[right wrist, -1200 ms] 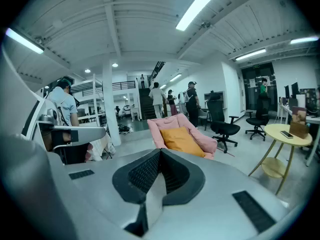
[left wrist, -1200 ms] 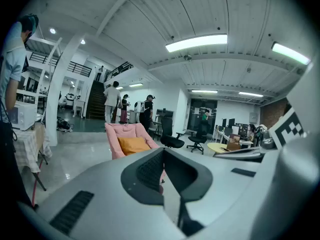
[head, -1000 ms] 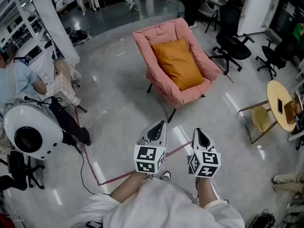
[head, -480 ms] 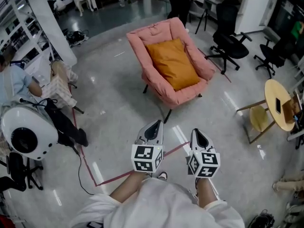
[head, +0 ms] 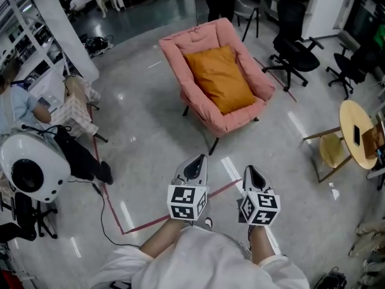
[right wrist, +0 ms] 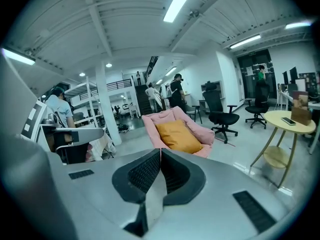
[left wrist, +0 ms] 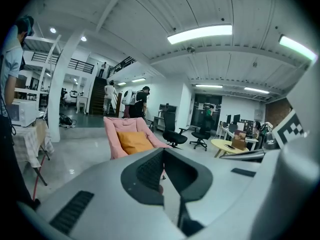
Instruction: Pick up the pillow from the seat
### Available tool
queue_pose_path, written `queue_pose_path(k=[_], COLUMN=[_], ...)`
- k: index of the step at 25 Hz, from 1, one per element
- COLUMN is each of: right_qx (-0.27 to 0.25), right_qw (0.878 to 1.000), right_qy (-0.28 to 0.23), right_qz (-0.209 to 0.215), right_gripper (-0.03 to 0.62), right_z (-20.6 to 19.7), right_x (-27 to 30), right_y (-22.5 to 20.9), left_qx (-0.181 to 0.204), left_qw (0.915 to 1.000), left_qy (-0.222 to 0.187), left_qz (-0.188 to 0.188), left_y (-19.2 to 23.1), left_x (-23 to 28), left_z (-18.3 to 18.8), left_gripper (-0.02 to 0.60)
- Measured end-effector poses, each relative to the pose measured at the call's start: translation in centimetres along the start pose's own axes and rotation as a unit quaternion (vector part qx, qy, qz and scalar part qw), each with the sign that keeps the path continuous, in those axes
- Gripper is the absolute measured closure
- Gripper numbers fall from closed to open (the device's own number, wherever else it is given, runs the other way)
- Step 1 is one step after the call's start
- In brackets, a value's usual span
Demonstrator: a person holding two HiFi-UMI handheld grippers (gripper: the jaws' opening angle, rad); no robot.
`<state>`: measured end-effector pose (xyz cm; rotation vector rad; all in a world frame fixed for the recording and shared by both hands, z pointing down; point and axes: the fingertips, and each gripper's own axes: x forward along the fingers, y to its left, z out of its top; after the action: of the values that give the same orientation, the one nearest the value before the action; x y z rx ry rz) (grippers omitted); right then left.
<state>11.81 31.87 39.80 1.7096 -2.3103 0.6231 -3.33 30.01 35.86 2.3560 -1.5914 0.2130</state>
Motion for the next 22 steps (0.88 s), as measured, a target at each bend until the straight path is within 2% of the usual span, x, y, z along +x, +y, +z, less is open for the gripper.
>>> queue_pose_path(k=[6,14,22], right_qx=[-0.004,-0.012,-0.020], right_qw=[1.000,1.000,0.999], right_qy=[0.007,0.006,0.006], right_qz=[-0.001,-0.028,-0.037], right_gripper=[0.563,0.563,0.563], right_z=[0.9,4.4,7.6], right_x=[3.0,8.4,15.3], right_y=[-1.0,-3.4,-3.4], left_qx=[-0.006,0.006,0.004], left_qw=[1.0000,0.9999,0.9998], left_qy=[0.003,0.001,-0.001], left_qz=[-0.002,-0.014,-0.017], left_y=[1.3,3.6,8.3], left_x=[3.7,10.2,16.1], left_z=[0.4,2.9,5.3], left_gripper=[0.572,0.572,0.572])
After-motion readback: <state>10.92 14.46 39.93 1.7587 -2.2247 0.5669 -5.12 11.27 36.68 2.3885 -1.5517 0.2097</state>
